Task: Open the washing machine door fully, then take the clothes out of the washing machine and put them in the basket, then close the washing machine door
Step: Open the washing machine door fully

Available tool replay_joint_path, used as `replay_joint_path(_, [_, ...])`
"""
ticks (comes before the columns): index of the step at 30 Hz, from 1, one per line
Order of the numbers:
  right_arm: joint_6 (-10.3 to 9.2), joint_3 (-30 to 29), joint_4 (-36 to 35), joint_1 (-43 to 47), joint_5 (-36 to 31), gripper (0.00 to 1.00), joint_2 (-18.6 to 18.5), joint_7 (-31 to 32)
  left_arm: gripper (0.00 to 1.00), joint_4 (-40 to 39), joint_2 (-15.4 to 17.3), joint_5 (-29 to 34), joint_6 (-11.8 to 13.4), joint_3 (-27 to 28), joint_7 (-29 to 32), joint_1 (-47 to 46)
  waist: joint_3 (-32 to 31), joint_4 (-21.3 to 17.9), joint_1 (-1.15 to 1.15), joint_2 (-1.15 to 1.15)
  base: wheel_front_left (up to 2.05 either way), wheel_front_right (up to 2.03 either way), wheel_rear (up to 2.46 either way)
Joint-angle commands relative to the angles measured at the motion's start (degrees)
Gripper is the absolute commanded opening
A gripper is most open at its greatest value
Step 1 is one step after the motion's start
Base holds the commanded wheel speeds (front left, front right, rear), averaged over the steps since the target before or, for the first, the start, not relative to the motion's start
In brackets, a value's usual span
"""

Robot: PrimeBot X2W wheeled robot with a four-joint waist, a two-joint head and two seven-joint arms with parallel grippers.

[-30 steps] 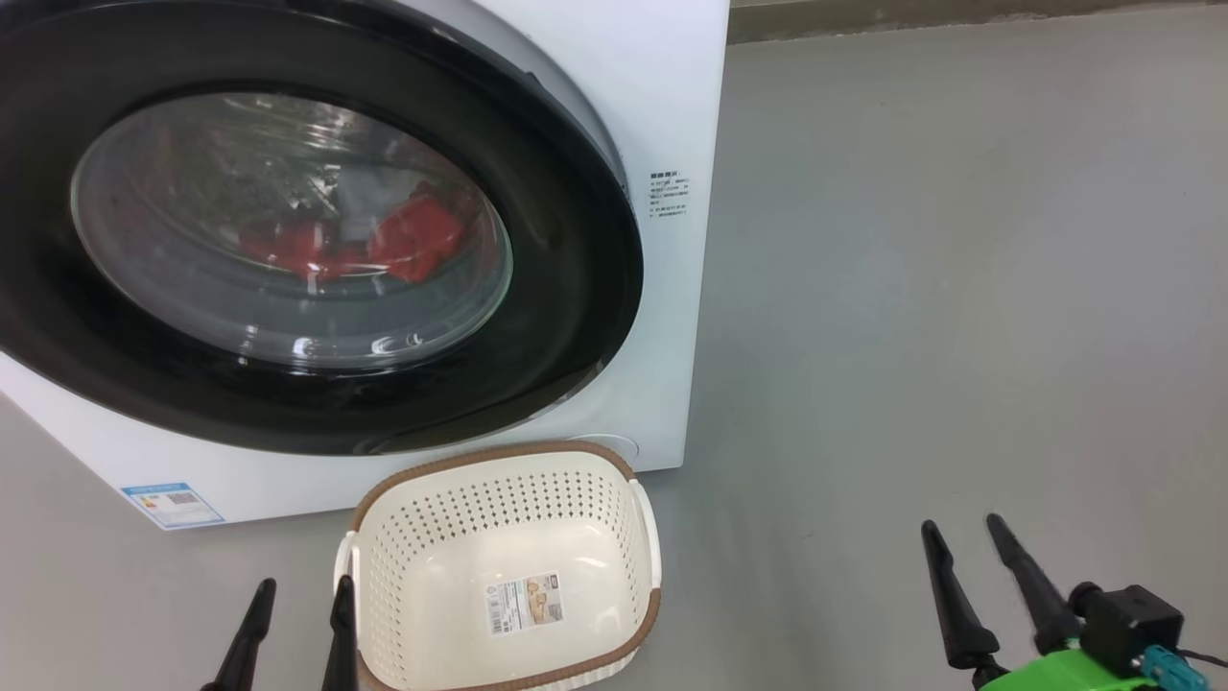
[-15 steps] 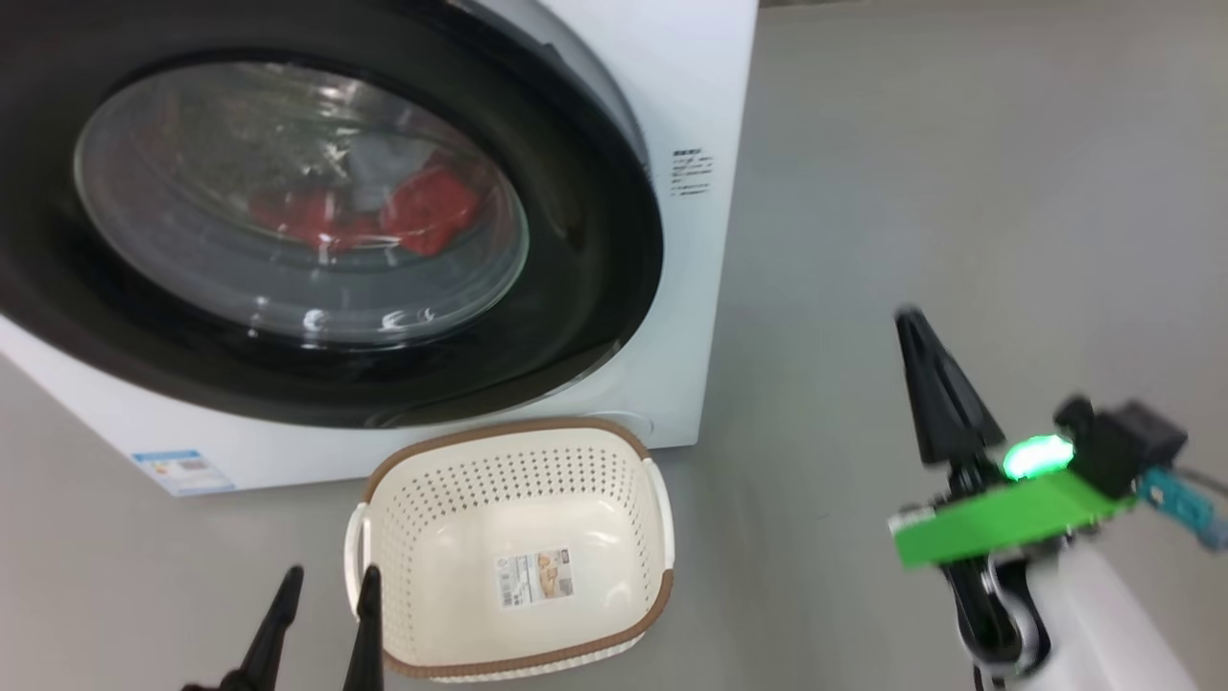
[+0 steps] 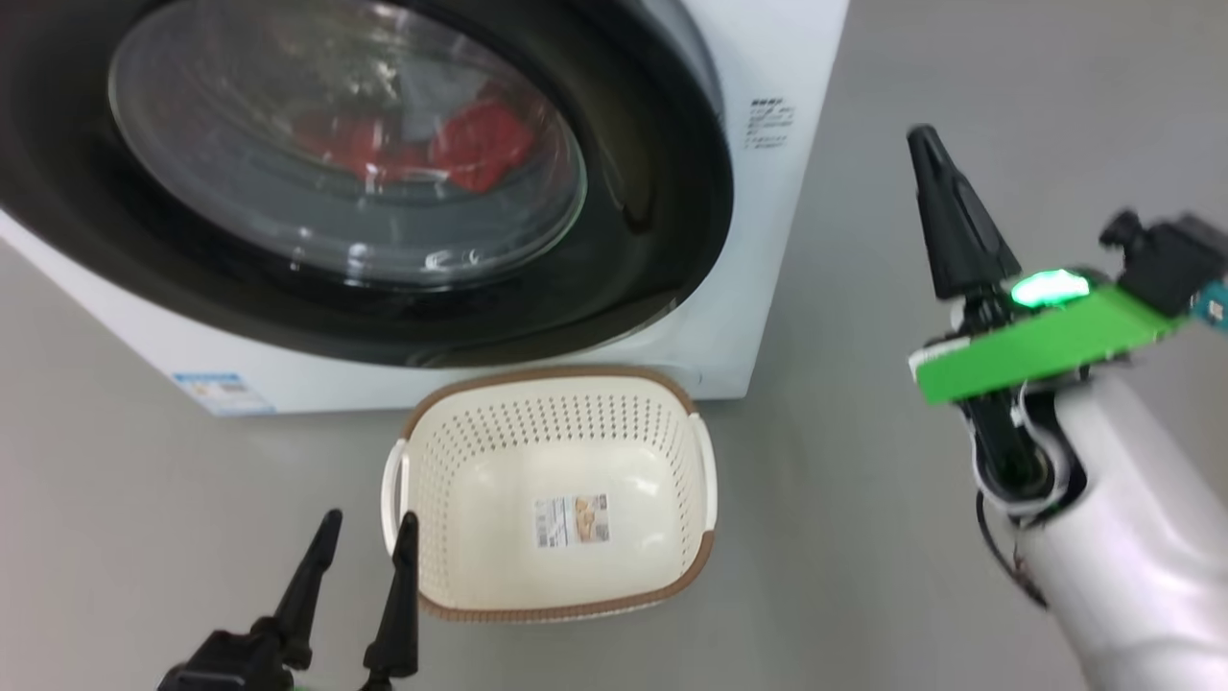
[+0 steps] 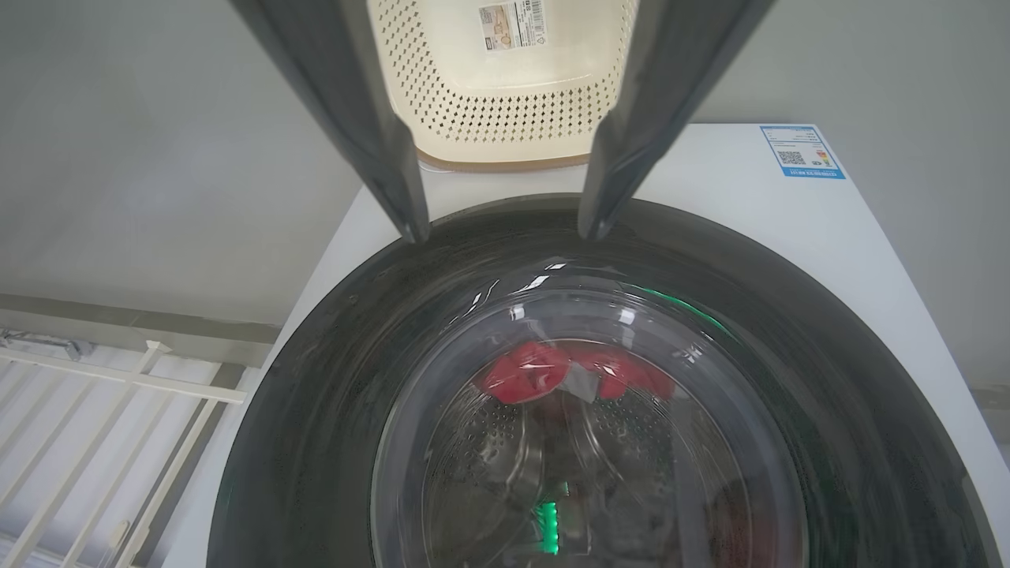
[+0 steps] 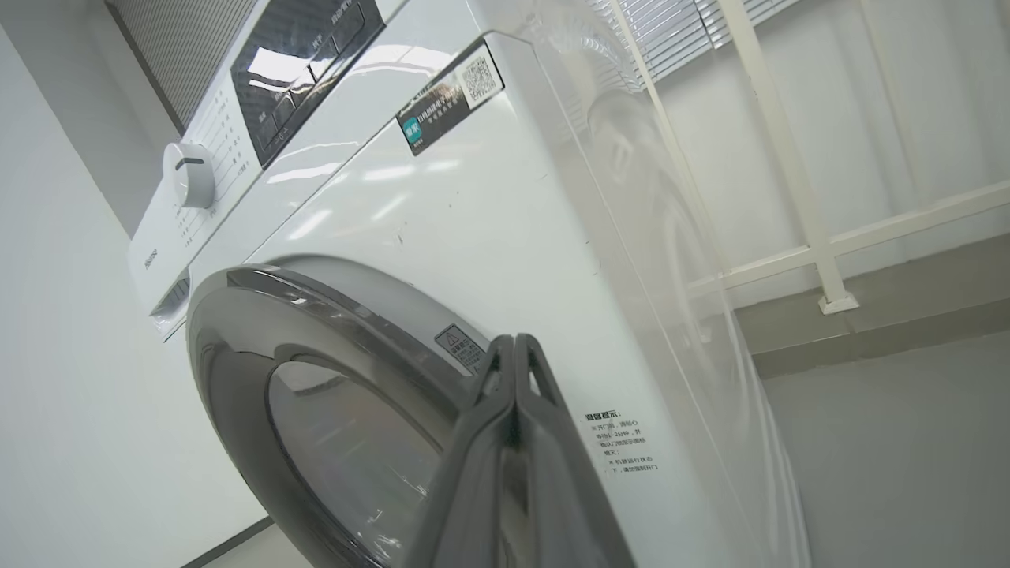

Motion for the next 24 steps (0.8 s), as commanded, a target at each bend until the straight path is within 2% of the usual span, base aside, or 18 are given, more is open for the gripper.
replay_joint_path(1, [-0.04,2.7,-0.4,-3.6,2.7,0.00,-1.0,-0.4,1.00,-1.0,0.3,-0.3,-0.1,1.3,-0.7,-2.4,2.6,1.5,0.00,-0.01,0.00,0.00,0.00])
replay_joint_path(7, [-0.04,11.0,1.3,-11.1,16.9,0.00,-5.8,0.5,1.00,-0.3,0.3,-1.0,-0.3,0.1,-0.7,-4.7,5.2,2.9,0.00,-0.01,0.00,0.00,0.00])
replay_joint_path(13, [-0.04,15.9,0.3,-16.3,30.7,0.00,-10.1,7.2,1.00,0.2,0.3,-1.4,-0.6,-0.7,-0.7,-6.3,7.4,4.0,0.00,-0.01,0.00,0.00,0.00])
replay_joint_path(17, [-0.04,16.0,0.2,-18.4,36.0,0.00,-11.4,11.0,1.00,0.4,0.3,-1.6,-0.8,-1.1,-0.7,-7.1,8.5,4.6,0.00,-0.01,0.00,0.00,0.00])
replay_joint_path(24, [-0.04,13.0,1.7,-21.3,45.2,0.00,-12.6,21.8,1.00,0.9,0.3,-2.4,-1.1,-2.0,-0.7,-8.8,10.6,6.1,0.00,-0.01,0.00,0.00,0.00])
